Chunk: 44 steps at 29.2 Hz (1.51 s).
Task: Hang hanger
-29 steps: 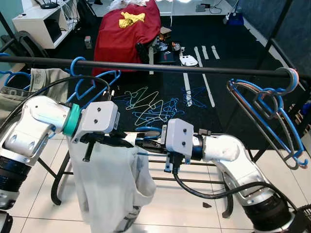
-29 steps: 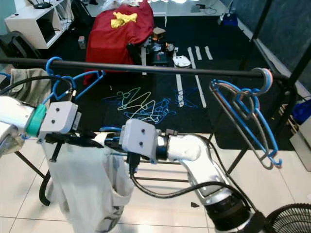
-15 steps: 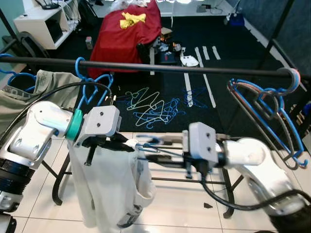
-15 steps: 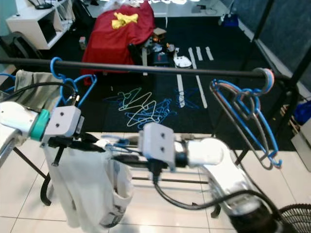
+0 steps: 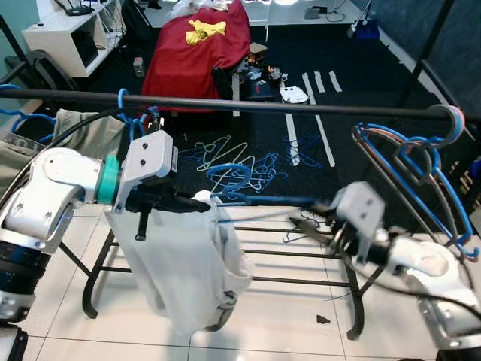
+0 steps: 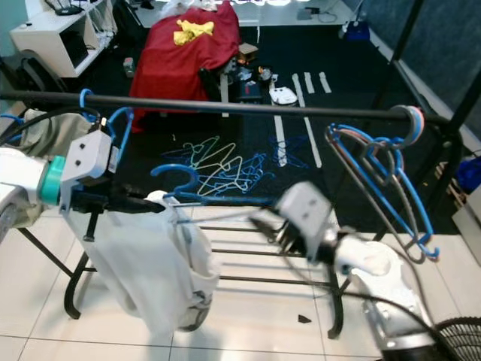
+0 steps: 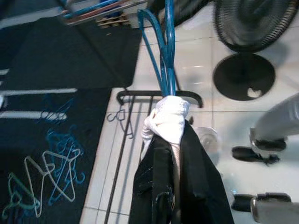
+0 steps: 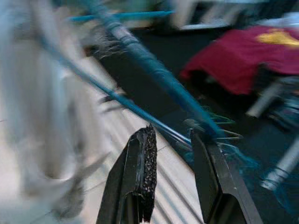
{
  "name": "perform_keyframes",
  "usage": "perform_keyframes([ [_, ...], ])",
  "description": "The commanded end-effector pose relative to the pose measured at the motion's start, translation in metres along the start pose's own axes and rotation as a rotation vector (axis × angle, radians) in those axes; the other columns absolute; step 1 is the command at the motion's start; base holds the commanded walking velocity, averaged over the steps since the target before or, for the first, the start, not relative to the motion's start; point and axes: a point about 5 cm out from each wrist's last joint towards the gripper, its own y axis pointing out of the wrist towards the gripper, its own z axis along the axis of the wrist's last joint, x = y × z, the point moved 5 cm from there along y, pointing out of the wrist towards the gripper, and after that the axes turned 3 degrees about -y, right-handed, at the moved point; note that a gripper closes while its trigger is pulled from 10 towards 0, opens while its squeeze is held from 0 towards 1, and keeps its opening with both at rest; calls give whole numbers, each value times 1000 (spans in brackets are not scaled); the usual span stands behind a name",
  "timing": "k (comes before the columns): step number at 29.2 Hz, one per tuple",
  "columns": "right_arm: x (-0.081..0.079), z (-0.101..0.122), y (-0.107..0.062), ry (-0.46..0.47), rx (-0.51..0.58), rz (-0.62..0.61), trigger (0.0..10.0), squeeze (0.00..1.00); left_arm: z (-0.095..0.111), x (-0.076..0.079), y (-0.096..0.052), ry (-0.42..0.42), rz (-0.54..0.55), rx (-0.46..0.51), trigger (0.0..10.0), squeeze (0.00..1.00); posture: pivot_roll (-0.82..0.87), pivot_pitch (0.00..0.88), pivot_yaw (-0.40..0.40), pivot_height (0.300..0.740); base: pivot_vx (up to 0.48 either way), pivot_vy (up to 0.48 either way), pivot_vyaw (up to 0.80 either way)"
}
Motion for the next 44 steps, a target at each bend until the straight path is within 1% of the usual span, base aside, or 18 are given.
perform_keyframes([
  [1,9,2,-2,103,27,-108,10000,0,3,-3,-1,-23,57,8,10000,0,1,6,183,740,0,0,0],
  [4,2,3,-3,231,83,-170,10000,0,14,-8,2,-91,120,55,10000,0,3,15,185,740,0,0,0],
  [5,-10,3,-3,298,109,-173,10000,0,25,-9,2,-143,141,105,10000,0,6,25,186,740,0,0,0],
  [6,-10,3,-3,298,109,-173,10000,0,25,-9,2,-143,141,105,10000,0,6,25,186,740,0,0,0],
  [8,-34,1,-1,410,130,-173,10000,0,40,-10,4,-157,177,144,10000,0,12,35,185,740,0,0,0],
  [9,-34,1,-1,410,130,-173,10000,0,40,-10,4,-157,177,144,10000,0,12,35,185,740,0,0,0],
  [10,-44,-4,0,467,123,-191,10000,0,44,-12,7,-145,208,144,10000,0,14,49,178,740,0,0,0],
  [12,-53,-17,3,506,81,-230,10000,0,49,-18,12,-134,285,139,10000,0,12,64,172,740,0,0,0],
  [17,-52,-28,5,524,44,-275,10000,0,51,-20,14,-139,326,149,10000,0,5,75,158,740,0,0,0],
  [19,-40,-41,10,648,16,-345,10000,0,59,-10,15,-135,294,189,10000,0,5,81,146,740,0,0,0],
  [20,-40,-41,10,648,16,-345,10000,0,59,-10,15,-135,294,189,10000,0,5,81,146,740,0,0,0],
  [21,-35,-44,12,701,14,-366,10000,0,63,-4,15,-133,284,200,10000,0,8,84,142,740,0,0,0],
  [22,-33,-44,17,732,15,-355,10000,1000,65,0,15,-126,274,203,10000,0,11,85,136,740,0,0,0],
  [27,-38,-43,28,765,-16,-267,10000,1000,77,9,13,-107,259,236,10000,0,14,90,122,740,0,0,0],
  [30,-38,-43,28,765,-16,-267,10000,1000,77,9,13,-107,259,236,10000,0,14,90,122,740,0,0,0],
  [31,-44,-41,30,774,-21,-201,10000,0,80,12,14,-93,249,243,10000,0,16,93,115,740,0,0,0],
  [37,-62,-45,31,749,-84,-19,10000,0,83,21,16,-83,230,250,10000,0,17,89,97,740,0,0,0],
  [44,-66,-41,21,734,-87,23,10000,0,80,19,17,-84,247,237,10000,0,11,82,100,740,0,0,0],
])
